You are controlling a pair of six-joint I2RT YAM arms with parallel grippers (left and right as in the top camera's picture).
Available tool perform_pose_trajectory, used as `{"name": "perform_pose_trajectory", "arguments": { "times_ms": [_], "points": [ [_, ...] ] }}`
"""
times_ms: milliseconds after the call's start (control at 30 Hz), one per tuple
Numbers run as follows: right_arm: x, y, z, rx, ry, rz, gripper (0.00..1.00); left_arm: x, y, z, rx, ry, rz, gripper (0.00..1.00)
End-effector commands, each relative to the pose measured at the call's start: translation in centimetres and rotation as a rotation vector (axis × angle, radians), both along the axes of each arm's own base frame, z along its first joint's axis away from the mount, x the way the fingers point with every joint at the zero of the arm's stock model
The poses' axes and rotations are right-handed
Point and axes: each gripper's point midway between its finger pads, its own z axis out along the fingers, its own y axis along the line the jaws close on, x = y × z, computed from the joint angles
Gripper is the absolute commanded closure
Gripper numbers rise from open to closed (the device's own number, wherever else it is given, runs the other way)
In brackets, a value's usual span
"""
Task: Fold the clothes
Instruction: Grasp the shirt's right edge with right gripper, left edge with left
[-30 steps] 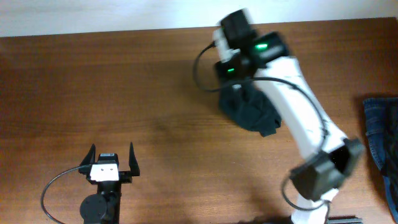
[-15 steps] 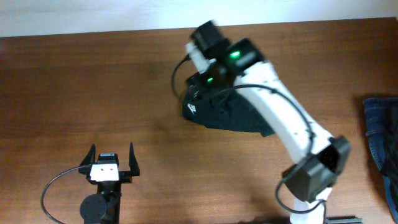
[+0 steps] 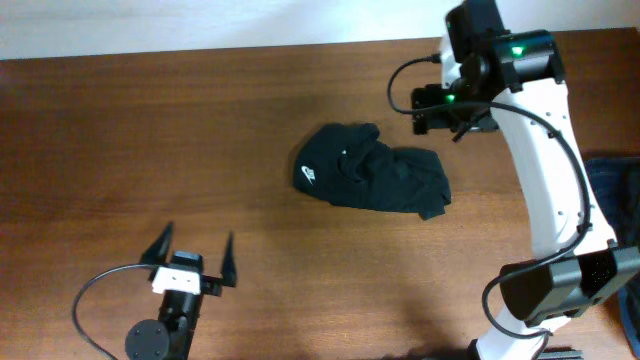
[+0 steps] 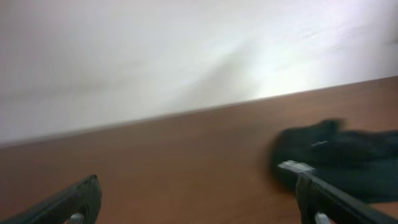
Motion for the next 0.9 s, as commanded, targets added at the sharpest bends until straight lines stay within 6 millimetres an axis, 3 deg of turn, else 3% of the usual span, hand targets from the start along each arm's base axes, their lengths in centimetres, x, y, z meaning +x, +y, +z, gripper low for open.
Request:
{"name": "perform_pose_trajectory", "arguments": {
  "times_ms": [0,133,367,467,667,767,867],
  "points": [
    [-0.7,-0.4,-1.1,0.035,0.049,-0.029,0.33,-1.5,-3.7,0.2,-0.042,0.031,-0.232,0.01],
    [-1.1,-1.1,-2.9,0.031,0.095,-0.048,0.49,-1.7,-3.7,0.4,-0.062,0.158,-0.229,0.01],
    [-2.5,-0.5,-6.8,0.075,0.196,-0.046,0.52,0.4,-3.9,5.3,-0.085,0.357,-0.235,0.01],
    [-3.2,-0.3,-8.9,0.084,0.235,-0.046,0.57,2.1,-4.9,6.0,-0.074,0.518,-0.272,0.01],
    [-3.7,-0.4,-13.0,0.084,0.257,-0.048,0.76,5.4,-9.7,3.7,0.025,0.83,-0.426,0.01],
    [-3.7,-0.4,-14.3,0.084,0.253,-0.048,0.86,7.2,-12.6,2.0,0.053,0.91,-0.494,0.01],
    [-3.5,-0.4,-15.3,0.089,0.243,-0.073,0.88,8.8,-15.1,0.3,0.078,0.946,-0.542,0.01]
  ]
}}
